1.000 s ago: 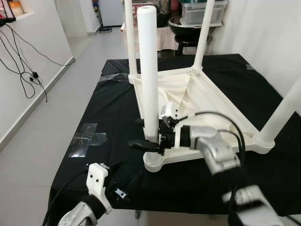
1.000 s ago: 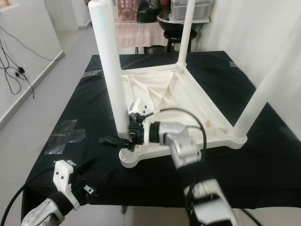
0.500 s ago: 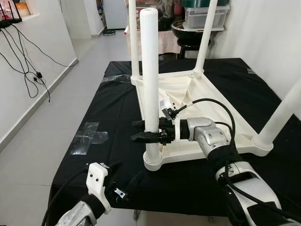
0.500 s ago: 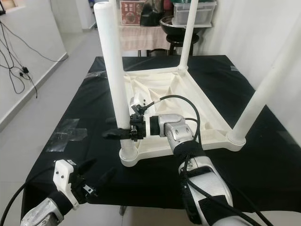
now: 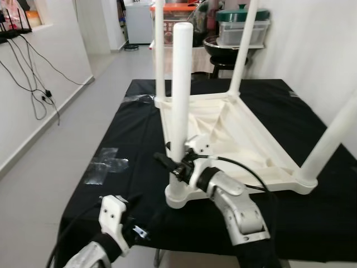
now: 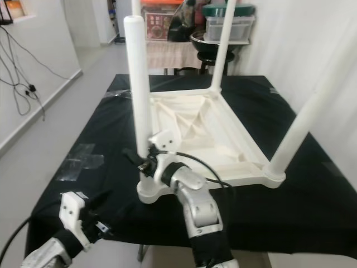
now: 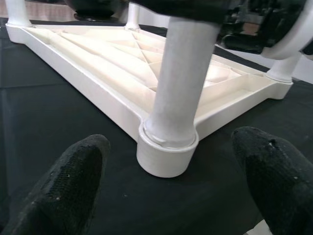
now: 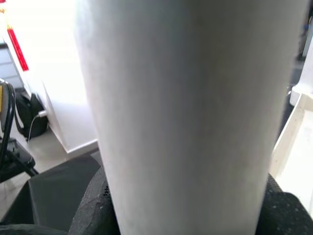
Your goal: Building children table
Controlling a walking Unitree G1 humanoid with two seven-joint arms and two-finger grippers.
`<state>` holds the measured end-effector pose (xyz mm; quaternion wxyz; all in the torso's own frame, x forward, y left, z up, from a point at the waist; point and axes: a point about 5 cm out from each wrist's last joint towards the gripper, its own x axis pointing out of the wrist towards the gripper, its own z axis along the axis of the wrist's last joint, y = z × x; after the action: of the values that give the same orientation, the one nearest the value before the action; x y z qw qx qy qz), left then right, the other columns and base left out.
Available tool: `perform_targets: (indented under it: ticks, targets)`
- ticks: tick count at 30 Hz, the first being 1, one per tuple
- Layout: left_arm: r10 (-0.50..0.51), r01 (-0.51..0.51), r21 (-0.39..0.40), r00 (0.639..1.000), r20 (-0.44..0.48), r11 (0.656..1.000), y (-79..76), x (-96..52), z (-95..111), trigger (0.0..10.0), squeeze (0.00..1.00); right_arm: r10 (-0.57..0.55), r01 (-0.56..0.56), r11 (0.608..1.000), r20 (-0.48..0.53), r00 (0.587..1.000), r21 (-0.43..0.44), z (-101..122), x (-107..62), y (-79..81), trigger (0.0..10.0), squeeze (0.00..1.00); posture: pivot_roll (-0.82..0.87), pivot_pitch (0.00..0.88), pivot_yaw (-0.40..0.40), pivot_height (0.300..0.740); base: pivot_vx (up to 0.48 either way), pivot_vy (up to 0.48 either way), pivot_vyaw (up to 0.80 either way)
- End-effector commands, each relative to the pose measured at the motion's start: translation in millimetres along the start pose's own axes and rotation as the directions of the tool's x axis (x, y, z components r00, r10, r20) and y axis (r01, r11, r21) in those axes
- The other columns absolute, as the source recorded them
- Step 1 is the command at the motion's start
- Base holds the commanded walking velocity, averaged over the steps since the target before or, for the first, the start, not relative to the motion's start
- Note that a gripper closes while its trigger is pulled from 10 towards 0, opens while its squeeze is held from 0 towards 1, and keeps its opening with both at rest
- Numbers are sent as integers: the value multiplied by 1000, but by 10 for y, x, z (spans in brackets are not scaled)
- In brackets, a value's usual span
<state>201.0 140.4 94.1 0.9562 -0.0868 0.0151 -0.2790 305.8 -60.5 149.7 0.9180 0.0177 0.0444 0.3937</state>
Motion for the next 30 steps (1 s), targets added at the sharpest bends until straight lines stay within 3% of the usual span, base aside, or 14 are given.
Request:
perform_targets:
  ticks: [1, 5, 6, 9, 10, 13, 16, 17, 19, 20, 27, 28, 29, 30]
  targets:
    - [-6, 6, -3, 1000, -9, 1000, 17, -4, -2, 10000, 0, 17, -4, 995, -132, 991, 97, -279, 14, -2, 0, 0, 16, 0, 10, 740, 0, 0, 0]
    - [6, -6, 0, 1000, -5, 1000, 24, 0, 2, 10000, 0, 84, -71, 993, -131, 988, 96, -231, 92, 62, 0, 0, 22, 0, 11, 740, 0, 0, 0]
    - [6, -6, 0, 1000, -5, 1000, 24, 0, 2, 10000, 0, 71, -57, 991, -116, 991, 119, -179, 106, 68, 10000, 0, 22, 0, 11, 740, 0, 0, 0]
    - [5, -5, 0, 1000, -5, 1000, 24, 2, 4, 10000, 0, 123, -109, 977, -70, 990, 182, -45, 120, 158, 10000, 0, 24, 0, 10, 740, 0, 0, 0]
    - [4, -4, -1, 1000, -5, 1000, 23, 7, 4, 10000, 0, 182, -172, 972, -48, 982, 159, 14, 125, 178, 10000, 1000, 22, 0, 10, 740, 0, 0, 0]
    - [2, -2, -2, 1000, -5, 1000, 22, 14, 5, 10000, 0, 250, -245, 962, -28, 968, 122, 86, 133, 160, 10000, 1000, 28, 0, 10, 740, 0, 0, 0]
    - [1, -1, -5, 1000, -2, 1000, 15, 29, 4, 10000, 0, 469, -469, 883, -23, 883, -15, 211, 121, 90, 10000, 1000, 35, 0, 7, 740, 0, 0, 0]
    - [2, -2, -3, 1000, -3, 1000, 15, 33, 3, 10000, 0, 587, -591, 804, -73, 806, -63, 213, 104, 71, 10000, 800, 46, 0, 4, 740, 0, 0, 0]
    - [2, -2, -2, 1000, -3, 1000, 15, 34, 2, 10000, 0, 612, -618, 783, -87, 786, -68, 212, 99, 66, 10000, 800, 46, 0, 4, 740, 0, 0, 0]
    - [2, -2, -2, 1000, -3, 1000, 14, 37, 0, 10000, 0, 640, -647, 760, -106, 761, -63, 224, 114, 34, 10000, 0, 62, 0, -4, 740, 0, 0, 0]
    - [2, -2, -1, 1000, -2, 1000, -1, 41, -7, 10000, 0, 641, -652, 757, -156, 752, -34, 274, 263, -114, 10000, 0, 77, 0, -16, 740, 0, 0, 0]
    - [-1, 1, -4, 1000, -2, 1000, -7, 40, -9, 10000, 0, 643, -652, 758, -148, 751, -20, 280, 294, -149, 4235, 0, 80, 0, -18, 740, 0, 0, 0]
    - [-1, 1, -4, 1000, -2, 1000, -7, 40, -9, 10000, 0, 643, -652, 758, -148, 751, -20, 280, 294, -149, 4235, 0, 80, 0, -18, 740, 0, 0, 0]
    - [-5, 5, -7, 1000, -2, 1000, -14, 39, -11, 10000, 0, 633, -639, 769, -139, 762, -2, 275, 312, -181, 0, 0, 81, 0, -18, 740, 0, 0, 0]
